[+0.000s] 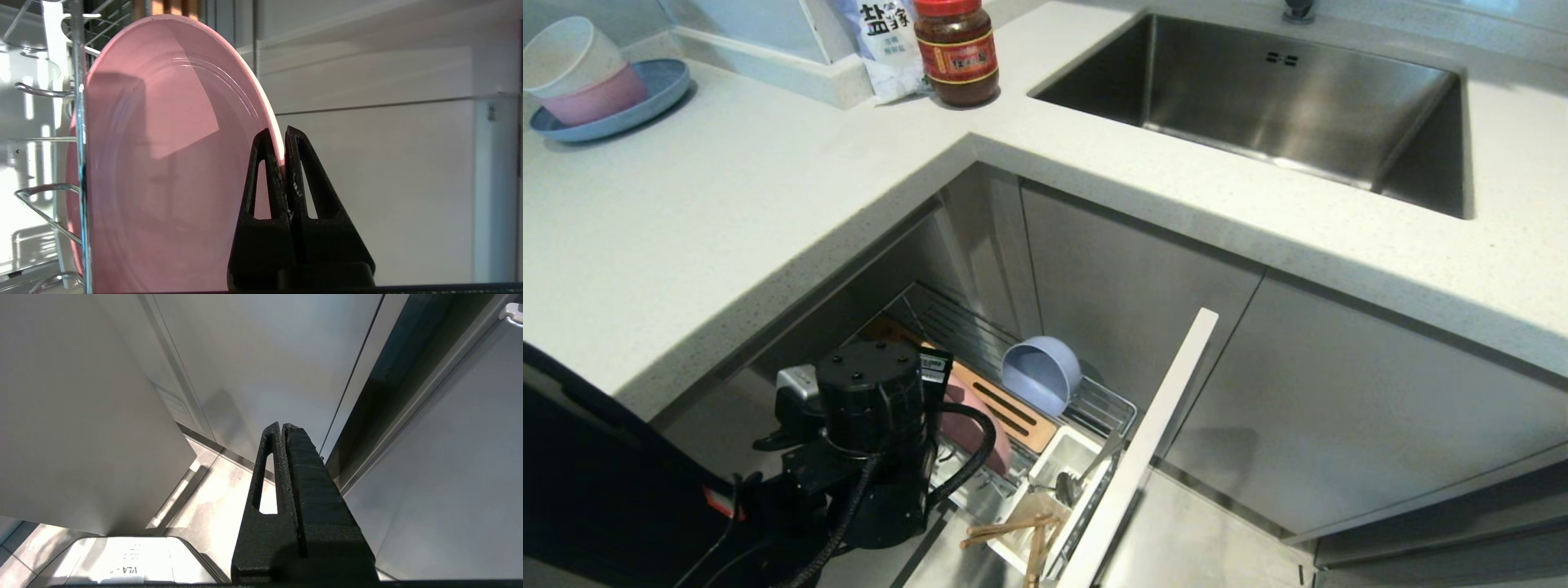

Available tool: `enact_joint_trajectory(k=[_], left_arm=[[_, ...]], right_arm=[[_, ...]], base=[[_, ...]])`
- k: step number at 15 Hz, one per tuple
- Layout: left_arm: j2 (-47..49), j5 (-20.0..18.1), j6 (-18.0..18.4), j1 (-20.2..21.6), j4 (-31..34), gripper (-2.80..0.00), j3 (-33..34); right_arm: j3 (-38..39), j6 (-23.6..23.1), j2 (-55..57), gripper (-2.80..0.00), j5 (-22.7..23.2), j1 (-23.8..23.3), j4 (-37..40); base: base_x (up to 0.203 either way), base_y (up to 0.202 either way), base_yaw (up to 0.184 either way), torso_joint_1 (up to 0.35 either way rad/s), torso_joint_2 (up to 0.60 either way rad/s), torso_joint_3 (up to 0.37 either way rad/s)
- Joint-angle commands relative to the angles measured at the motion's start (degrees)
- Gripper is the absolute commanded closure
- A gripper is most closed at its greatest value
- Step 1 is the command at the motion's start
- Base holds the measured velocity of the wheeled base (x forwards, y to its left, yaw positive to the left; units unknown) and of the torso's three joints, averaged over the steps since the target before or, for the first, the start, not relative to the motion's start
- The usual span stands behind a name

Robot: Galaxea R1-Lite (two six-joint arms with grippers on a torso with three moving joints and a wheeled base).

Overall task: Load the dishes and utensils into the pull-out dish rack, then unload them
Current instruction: Pick up the plate and place it in the cupboard

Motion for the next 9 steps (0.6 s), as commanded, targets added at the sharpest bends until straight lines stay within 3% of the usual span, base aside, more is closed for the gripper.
enact_joint_trajectory(k=[1,8,9], left_arm=[[1.43,0.04,-0.67,1.07,-0.33,0.0,-0.11],[1.78,-0.31,-0.67,1.6,0.02,0.0,-0.03],[1.78,-0.31,-0.58,1.6,0.02,-2.8,-0.03]], right_arm=[[0.09,0.0,-0.24,0.0,-0.02,0.08,-0.04],[0.09,0.0,-0.24,0.0,-0.02,0.08,-0.04],[0.09,0.0,-0.24,0.0,-0.02,0.08,-0.04]], base=[[0.0,0.0,0.0,0.0,0.0,0.0],[0.0,0.0,0.0,0.0,0.0,0.0],[0.0,0.0,0.0,0.0,0.0,0.0]])
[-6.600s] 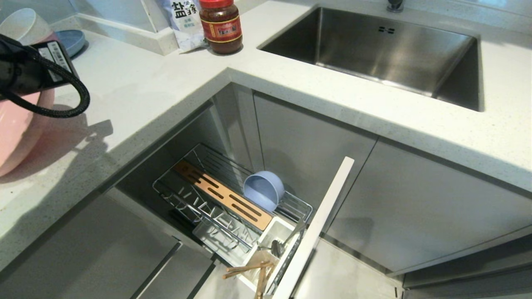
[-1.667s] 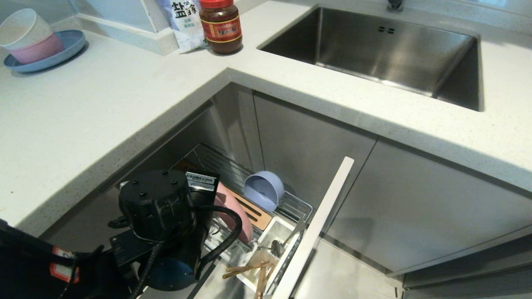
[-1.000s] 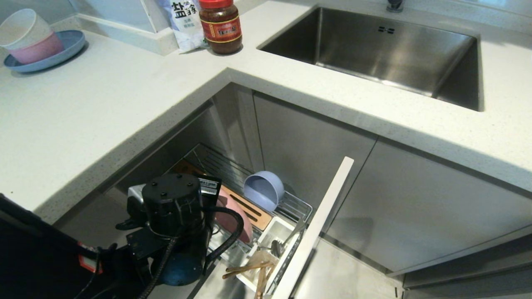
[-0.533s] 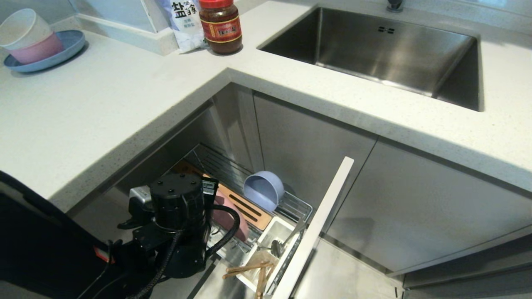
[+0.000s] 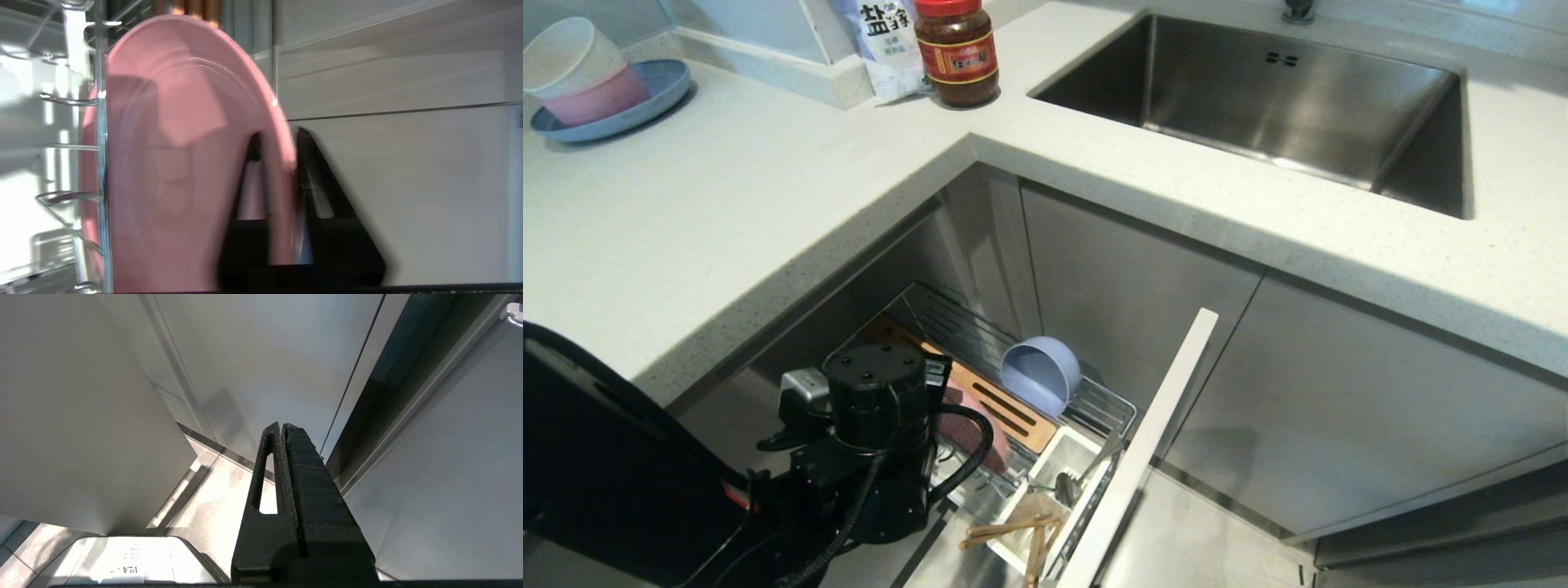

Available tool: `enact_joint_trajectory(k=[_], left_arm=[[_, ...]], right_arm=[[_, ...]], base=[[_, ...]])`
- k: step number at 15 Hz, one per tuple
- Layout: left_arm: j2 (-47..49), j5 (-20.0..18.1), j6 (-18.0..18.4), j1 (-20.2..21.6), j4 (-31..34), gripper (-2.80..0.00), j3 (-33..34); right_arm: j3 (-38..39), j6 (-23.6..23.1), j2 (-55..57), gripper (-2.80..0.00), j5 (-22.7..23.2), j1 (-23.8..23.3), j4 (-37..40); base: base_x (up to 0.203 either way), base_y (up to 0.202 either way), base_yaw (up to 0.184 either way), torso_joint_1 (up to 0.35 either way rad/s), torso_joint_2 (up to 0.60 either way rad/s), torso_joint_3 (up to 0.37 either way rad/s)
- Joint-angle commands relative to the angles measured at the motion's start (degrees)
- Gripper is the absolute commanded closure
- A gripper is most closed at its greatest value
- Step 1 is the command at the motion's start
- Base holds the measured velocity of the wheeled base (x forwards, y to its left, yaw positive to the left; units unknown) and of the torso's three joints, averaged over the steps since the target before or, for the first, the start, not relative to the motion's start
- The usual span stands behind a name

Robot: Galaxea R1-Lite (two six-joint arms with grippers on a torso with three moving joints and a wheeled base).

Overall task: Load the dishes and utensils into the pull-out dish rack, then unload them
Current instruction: Pick up the plate and place it in the cupboard, then take the plate out of the cupboard

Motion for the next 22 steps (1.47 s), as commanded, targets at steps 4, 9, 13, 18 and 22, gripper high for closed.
enact_joint_trajectory(k=[4,9,13,18,22], left_arm=[[-0.68,0.41,-0.24,-0.13,-0.37,-2.8,0.06],[-5.31,0.34,-0.03,-1.34,3.22,-2.8,0.3],[-12.15,0.03,-0.53,-3.33,11.97,-2.8,0.22],[-21.27,-0.05,-0.39,-5.84,18.89,-2.8,0.47],[-28.34,-0.09,0.25,-8.31,20.39,0.0,0.93]], right_arm=[[0.09,0.0,-0.24,0.0,0.0,0.02,-0.03],[0.09,0.0,-0.24,0.0,0.0,0.05,-0.03],[0.09,0.0,-0.24,0.0,0.0,0.05,-0.03],[0.09,0.0,-0.24,0.0,0.0,-0.02,-0.03],[0.09,0.0,-0.24,0.0,0.0,0.05,-0.03]], base=[[0.0,0.0,0.0,0.0,0.0,0.0],[0.0,0.0,0.0,0.0,0.0,0.0],[0.0,0.0,0.0,0.0,0.0,0.0],[0.0,0.0,0.0,0.0,0.0,0.0],[0.0,0.0,0.0,0.0,0.0,0.0]])
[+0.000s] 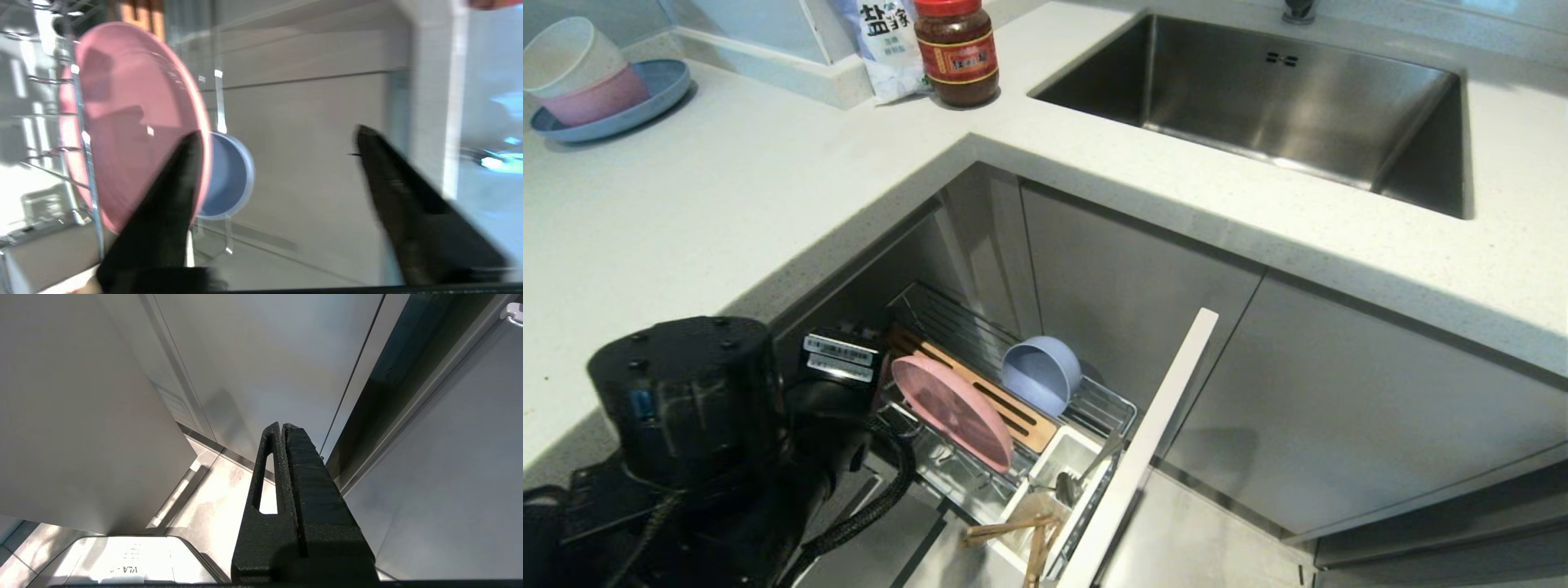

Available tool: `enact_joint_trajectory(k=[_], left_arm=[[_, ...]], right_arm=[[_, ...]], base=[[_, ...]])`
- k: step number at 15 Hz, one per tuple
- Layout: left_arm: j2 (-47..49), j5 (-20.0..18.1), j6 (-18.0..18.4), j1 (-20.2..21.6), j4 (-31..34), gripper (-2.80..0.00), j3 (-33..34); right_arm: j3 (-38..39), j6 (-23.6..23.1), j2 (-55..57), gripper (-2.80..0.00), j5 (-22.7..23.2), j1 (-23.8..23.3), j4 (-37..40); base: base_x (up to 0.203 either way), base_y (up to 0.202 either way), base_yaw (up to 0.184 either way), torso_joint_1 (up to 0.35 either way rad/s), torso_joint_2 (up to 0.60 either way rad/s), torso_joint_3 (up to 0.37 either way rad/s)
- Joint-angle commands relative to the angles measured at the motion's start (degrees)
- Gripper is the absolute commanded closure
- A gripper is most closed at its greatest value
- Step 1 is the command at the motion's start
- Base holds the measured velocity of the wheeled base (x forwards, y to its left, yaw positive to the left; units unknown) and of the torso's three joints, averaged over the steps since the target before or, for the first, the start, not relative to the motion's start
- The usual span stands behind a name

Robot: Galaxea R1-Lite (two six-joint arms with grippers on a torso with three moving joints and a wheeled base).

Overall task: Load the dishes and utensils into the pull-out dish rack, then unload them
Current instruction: Take the plate out of the cupboard

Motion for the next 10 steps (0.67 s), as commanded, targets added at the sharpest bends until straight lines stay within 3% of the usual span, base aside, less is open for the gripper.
enact_joint_trajectory(k=[1,3,5,7,10], left_arm=[[-6.11,0.24,0.28,-1.58,1.5,0.0,0.01],[-8.29,0.29,2.88,-2.55,2.51,0.0,-0.55],[-11.58,0.22,8.59,-2.87,2.63,0.0,-0.93],[-13.99,-0.03,11.92,-2.82,4.15,0.0,-1.67],[-22.54,-1.78,17.04,-1.28,12.89,0.0,-5.13]], right_arm=[[0.09,0.0,-0.24,0.0,0.0,-0.04,-0.07],[0.09,0.0,-0.24,0.0,0.0,-0.04,-0.07],[0.09,0.0,-0.24,0.0,0.0,0.05,-0.07],[0.09,0.0,-0.24,0.0,0.0,0.04,-0.07],[0.09,0.0,-0.24,0.0,0.0,0.05,-0.06]], base=[[0.0,0.0,0.0,0.0,0.0,0.0],[0.0,0.0,0.0,0.0,0.0,0.0],[0.0,0.0,0.0,0.0,0.0,0.0],[0.0,0.0,0.0,0.0,0.0,0.0],[0.0,0.0,0.0,0.0,0.0,0.0]])
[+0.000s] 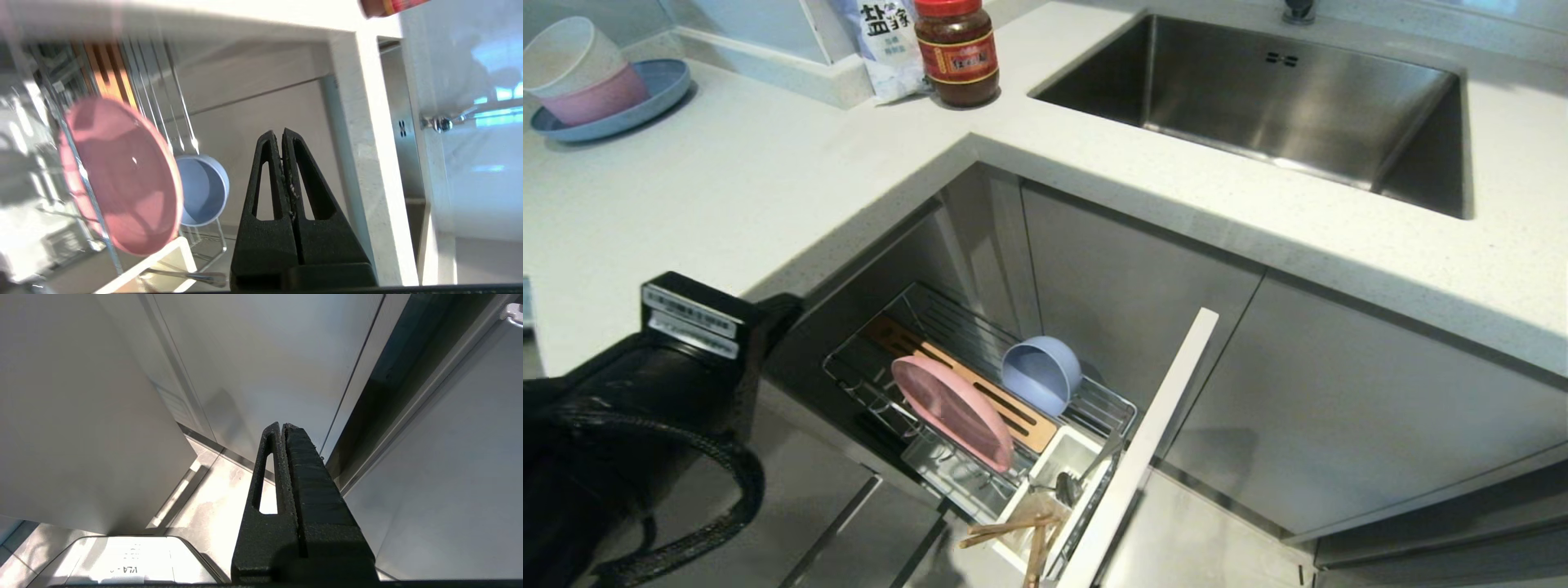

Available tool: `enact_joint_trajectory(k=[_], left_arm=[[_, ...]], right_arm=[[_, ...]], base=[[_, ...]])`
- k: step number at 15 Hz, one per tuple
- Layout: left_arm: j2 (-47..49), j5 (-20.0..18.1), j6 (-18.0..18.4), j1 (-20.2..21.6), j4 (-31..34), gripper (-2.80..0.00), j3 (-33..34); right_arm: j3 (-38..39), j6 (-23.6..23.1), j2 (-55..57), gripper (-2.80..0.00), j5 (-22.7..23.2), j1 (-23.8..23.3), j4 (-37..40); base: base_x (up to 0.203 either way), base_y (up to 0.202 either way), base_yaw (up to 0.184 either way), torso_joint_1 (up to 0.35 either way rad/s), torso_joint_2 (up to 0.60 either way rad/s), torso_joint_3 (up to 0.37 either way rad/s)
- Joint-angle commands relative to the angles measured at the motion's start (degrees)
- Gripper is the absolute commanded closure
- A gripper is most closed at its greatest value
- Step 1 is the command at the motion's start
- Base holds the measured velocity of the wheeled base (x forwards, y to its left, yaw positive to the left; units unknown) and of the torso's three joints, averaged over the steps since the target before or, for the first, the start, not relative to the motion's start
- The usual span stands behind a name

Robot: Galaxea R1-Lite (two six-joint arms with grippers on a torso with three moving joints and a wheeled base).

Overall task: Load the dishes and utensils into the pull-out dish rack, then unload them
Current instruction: Take the plate out of the cupboard

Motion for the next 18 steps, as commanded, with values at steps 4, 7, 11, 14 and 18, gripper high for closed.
enact_joint_trajectory(k=[4,7,11,14,18], left_arm=[[-20.16,-15.73,6.75,8.33,10.23,0.0,-3.68],[-27.1,-27.71,8.97,17.23,16.52,0.0,-5.25],[-36.59,-45.97,15.67,31.05,23.44,0.0,-6.3],[-44.73,-52.37,28.34,38.96,33.85,0.0,-7.12],[-48.57,-49.72,39.79,42.14,39.3,0.0,-7.0]], right_arm=[[0.09,0.03,-0.24,0.0,-0.02,0.05,-0.02],[0.09,0.03,-0.24,0.0,-0.02,0.05,-0.02],[0.09,0.03,-0.24,0.0,-0.02,-0.04,-0.02],[0.09,0.03,-0.24,0.0,-0.02,0.03,-0.02],[0.09,0.03,-0.24,0.0,-0.02,0.01,0.0]], base=[[0.0,0.0,0.0,0.0,0.0,0.0],[0.0,0.0,0.0,0.0,0.0,0.0],[0.0,0.0,0.0,0.0,0.0,0.0],[0.0,0.0,0.0,0.0,0.0,0.0],[0.0,0.0,0.0,0.0,0.0,0.0]])
